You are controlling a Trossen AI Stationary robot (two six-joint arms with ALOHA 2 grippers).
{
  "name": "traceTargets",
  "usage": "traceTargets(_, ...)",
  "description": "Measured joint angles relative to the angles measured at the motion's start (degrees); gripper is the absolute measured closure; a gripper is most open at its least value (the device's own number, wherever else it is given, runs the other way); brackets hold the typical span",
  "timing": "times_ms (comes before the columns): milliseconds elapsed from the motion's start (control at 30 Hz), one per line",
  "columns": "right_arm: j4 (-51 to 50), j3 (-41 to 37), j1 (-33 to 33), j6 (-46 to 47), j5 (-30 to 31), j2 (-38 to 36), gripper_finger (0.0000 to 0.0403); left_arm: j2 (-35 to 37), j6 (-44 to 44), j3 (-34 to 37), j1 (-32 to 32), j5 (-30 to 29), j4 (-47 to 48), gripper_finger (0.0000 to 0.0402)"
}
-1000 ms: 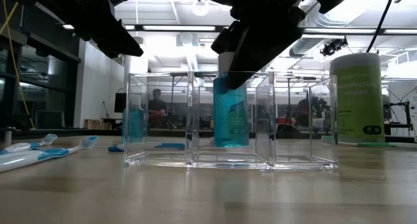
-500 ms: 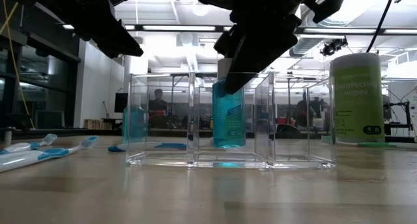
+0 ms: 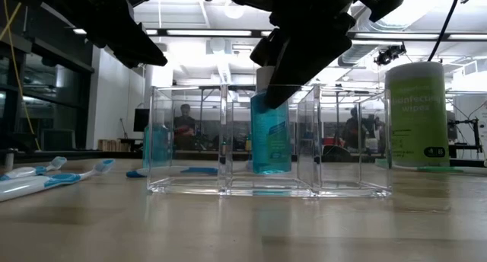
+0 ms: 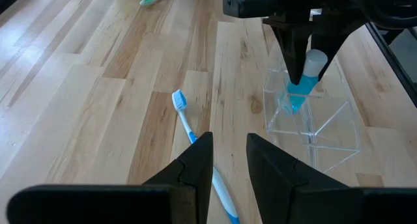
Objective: Pick & Place toothbrushing station
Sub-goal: Put the right blue mouthwash bottle into the transparent organizer
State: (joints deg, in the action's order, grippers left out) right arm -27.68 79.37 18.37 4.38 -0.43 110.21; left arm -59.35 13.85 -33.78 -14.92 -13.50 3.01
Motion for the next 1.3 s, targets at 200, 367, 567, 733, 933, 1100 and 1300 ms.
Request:
traceTargets(200,0.0,0.0,0.0,-0.1,0.0,0.0,0.0302,0.0,0.0,0.0,0.0,0.0,0.0,0.0314)
traceTargets(367,0.0,0.0,0.0,-0.1,-0.4,0.0,0.0302,0.0,0.2,0.0,0.0,0.0,0.0,0.0314)
traceTargets(567,0.1,0.0,0.3,-1.1,-1.6,0.0,0.0286,0.0,0.2,0.0,0.0,0.0,0.0,0.0314)
traceTargets(733,0.1,0.1,0.3,-1.2,-1.4,0.0,0.0268,0.0,0.2,0.0,0.0,0.0,0.0,0.0314)
traceTargets(933,0.1,0.1,0.3,-1.2,-1.2,0.0,0.0261,0.0,0.1,0.0,-1.0,0.0,0.0,0.0314)
traceTargets(1100,0.1,0.1,0.3,-1.2,-1.2,0.0,0.026,0.0,0.1,0.0,-2.2,0.0,0.0,0.0314)
traceTargets(1300,0.2,0.1,0.3,-1.2,-1.2,-0.8,0.026,0.0,0.1,0.0,-2.5,0.0,0.0,0.0314)
